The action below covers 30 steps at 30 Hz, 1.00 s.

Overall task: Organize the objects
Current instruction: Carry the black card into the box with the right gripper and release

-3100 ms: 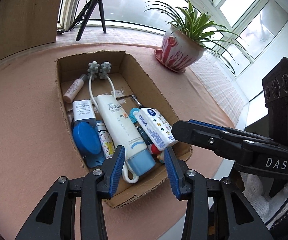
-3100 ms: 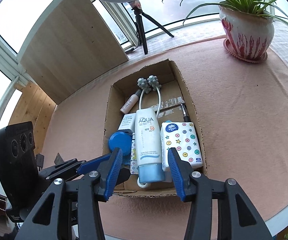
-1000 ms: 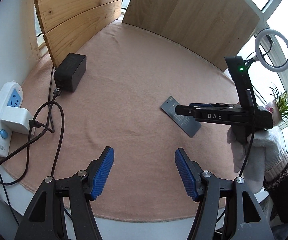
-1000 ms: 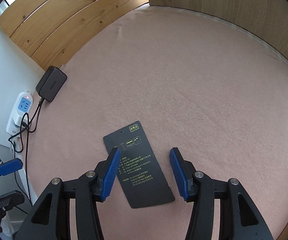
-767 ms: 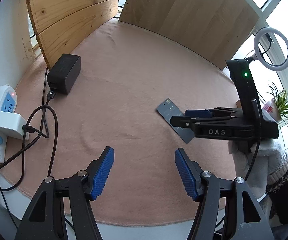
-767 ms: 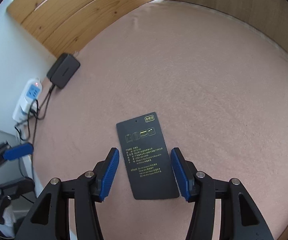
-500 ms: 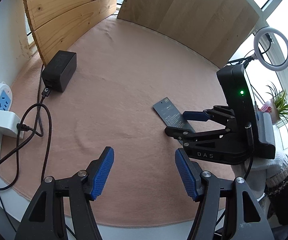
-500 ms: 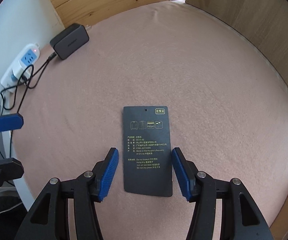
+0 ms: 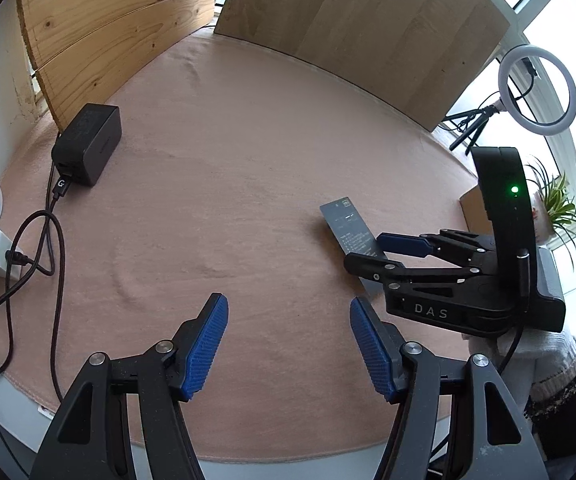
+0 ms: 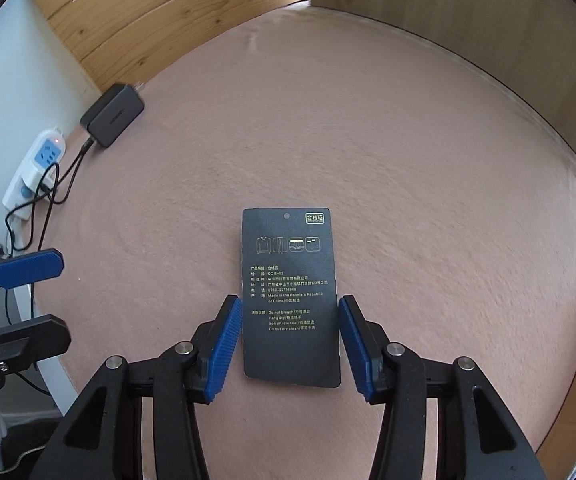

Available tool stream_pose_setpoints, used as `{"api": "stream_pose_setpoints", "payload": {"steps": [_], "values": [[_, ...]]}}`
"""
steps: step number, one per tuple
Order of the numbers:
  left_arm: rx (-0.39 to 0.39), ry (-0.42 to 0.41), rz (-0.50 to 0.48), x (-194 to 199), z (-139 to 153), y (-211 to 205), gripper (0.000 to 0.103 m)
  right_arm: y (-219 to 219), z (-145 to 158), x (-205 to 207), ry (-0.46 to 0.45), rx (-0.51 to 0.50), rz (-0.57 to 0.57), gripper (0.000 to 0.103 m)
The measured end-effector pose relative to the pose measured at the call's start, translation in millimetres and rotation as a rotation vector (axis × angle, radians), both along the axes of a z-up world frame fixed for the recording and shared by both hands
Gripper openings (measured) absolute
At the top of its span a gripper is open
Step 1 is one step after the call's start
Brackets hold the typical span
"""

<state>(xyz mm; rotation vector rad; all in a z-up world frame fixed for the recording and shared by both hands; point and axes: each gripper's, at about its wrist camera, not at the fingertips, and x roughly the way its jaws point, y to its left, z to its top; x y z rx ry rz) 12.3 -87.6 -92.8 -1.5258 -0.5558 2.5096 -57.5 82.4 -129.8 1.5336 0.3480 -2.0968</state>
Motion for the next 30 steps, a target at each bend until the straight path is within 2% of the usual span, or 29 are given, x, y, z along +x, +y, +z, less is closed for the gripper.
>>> {"api": "stream_pose_setpoints", "payload": {"steps": [12,18,30], "values": [[-0.001,-0.003,-0.087,-15.4,2.3,47.8,0.067,107.7,46.6,-0.5,0.097,-0.082,-0.253,0.046],[-0.002,-0.001,-0.113,-23.4,4.6,71.7,0.067,169.4,71.9,-1.7,0.166,-0.086,-0.371,0.046],[-0.006,0.001,-0.152,-32.3,9.3,114.1,0.067,268.7,79.1,-5.8,0.224,-0.033,-0.575,0.046]]}}
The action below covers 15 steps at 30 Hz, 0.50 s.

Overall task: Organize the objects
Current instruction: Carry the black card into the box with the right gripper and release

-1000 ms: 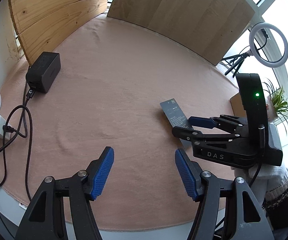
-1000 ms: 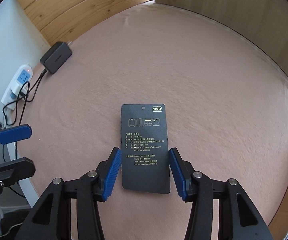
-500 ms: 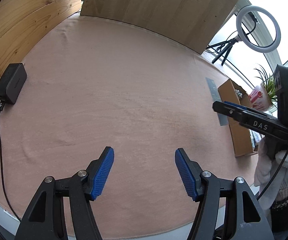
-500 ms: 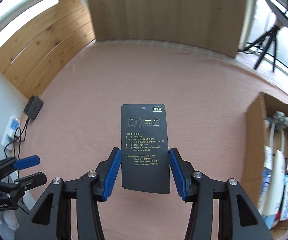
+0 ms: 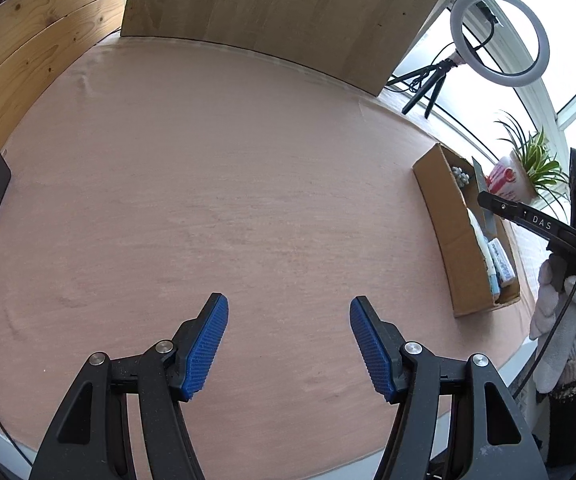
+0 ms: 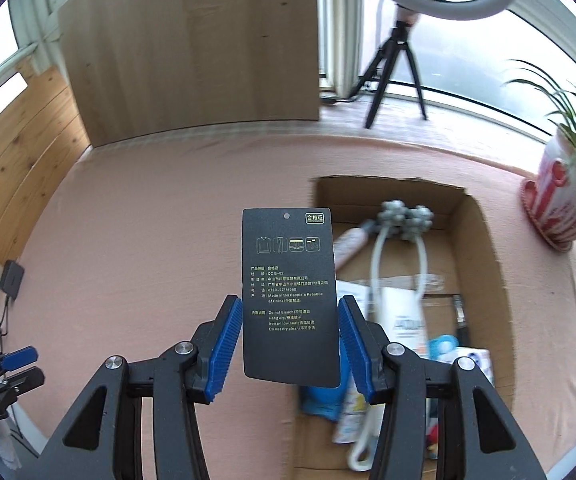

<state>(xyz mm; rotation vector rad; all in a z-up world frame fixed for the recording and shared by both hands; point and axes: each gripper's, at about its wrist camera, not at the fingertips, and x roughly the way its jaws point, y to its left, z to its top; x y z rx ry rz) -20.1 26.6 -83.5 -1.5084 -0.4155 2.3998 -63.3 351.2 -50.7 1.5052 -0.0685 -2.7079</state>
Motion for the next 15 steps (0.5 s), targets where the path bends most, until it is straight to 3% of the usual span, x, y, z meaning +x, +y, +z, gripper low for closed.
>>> {"api": "stream_pose_setpoints", "payload": {"steps": [9,15], "values": [[-0.019,0.000,-0.009,-5.9,3.8,20.7,0.067,69.5,-5.9,-10.0,-0.005,-0.008,-0.142,0.046],[-0.029,-0.001,-0.030,-9.1,4.9,34.4,0.067,91.3,-13.1,-17.2,-0.019,-0.061,-0.165,0.046]]}}
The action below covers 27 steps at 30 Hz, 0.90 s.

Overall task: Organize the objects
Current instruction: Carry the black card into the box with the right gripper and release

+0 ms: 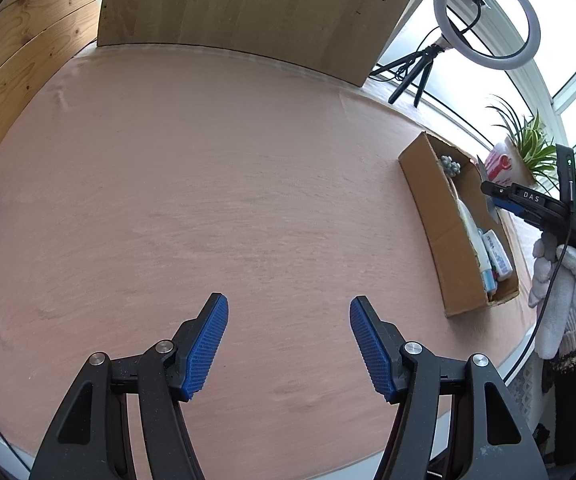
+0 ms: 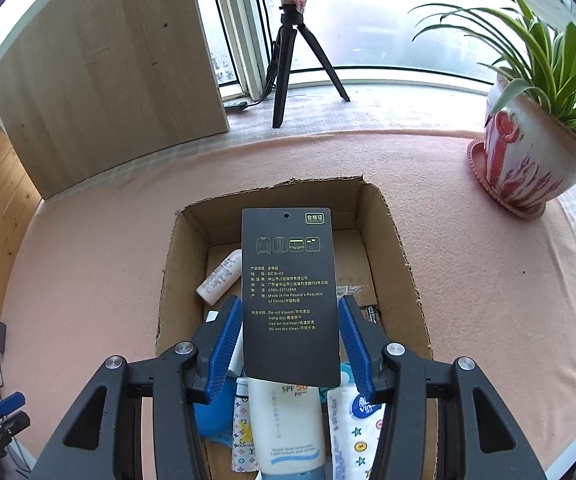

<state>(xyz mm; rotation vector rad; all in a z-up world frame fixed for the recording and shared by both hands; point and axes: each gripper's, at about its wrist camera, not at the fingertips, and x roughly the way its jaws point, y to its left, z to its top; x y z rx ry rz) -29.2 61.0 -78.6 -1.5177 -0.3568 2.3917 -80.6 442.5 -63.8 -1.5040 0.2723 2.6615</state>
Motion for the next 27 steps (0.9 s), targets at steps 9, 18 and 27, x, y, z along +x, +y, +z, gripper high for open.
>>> {"api": "stream_pose_setpoints", "payload": {"steps": [9,18,27], "values": [[-0.020,0.007,-0.013,-4.8,2.8,8.5,0.067,1.8,2.7,4.7,0.003,-0.007,-0.027,0.054],[-0.036,0.021,-0.026,-12.9,6.5,11.4,0.067,-17.2,16.6,30.1,0.053,-0.067,-0.049,0.054],[-0.057,0.056,-0.018,-18.9,20.2,-0.7,0.067,-67.6,32.8,62.9,0.101,-0.079,-0.028,0.054]]}}
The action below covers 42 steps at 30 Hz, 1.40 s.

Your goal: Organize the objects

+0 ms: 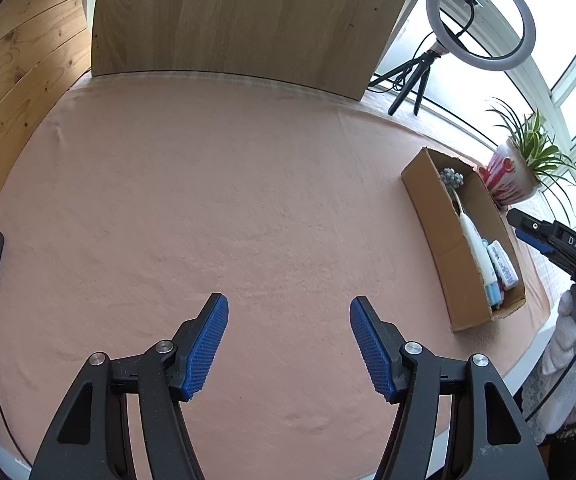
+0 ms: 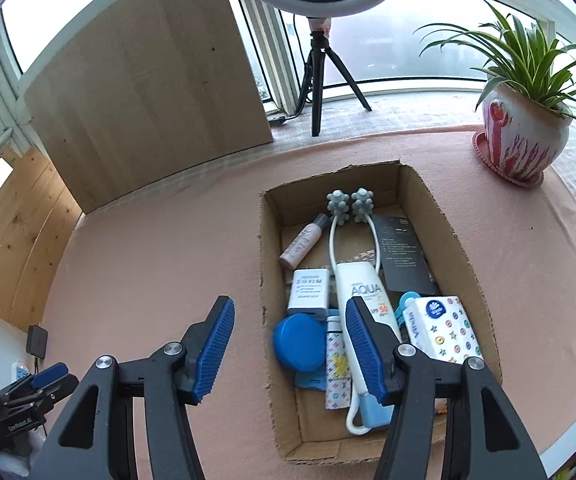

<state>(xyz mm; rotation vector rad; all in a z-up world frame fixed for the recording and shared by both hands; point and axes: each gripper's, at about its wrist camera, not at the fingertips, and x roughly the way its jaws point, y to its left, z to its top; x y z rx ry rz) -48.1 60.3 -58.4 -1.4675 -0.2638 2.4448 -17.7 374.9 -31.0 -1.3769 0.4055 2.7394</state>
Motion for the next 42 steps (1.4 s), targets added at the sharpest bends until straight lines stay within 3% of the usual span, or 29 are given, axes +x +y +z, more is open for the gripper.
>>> {"api": "stream_pose_setpoints", "payload": {"steps": [18,26,30,42], "values": [[-0.069,0.051,0.033,13.0,17.6,-34.6,0.074,-113.6,-12.5,40.6,0.006,0.044,0.090,0.054],[-0.136,0.079,0.058,20.1,21.2,-47.9,0.075,-140.2,-13.1,44.3,0.016,0.062,0.097,0.054],[-0.146,0.086,0.077,22.7,19.8,-56.1,0.080,-151.2,-15.8,42.4,0.008,0.077,0.111,0.055],[-0.176,0.061,0.105,20.9,5.0,-75.8,0.081,-169.2,-17.1,37.9,0.023,0.118,0.120,0.058]]}}
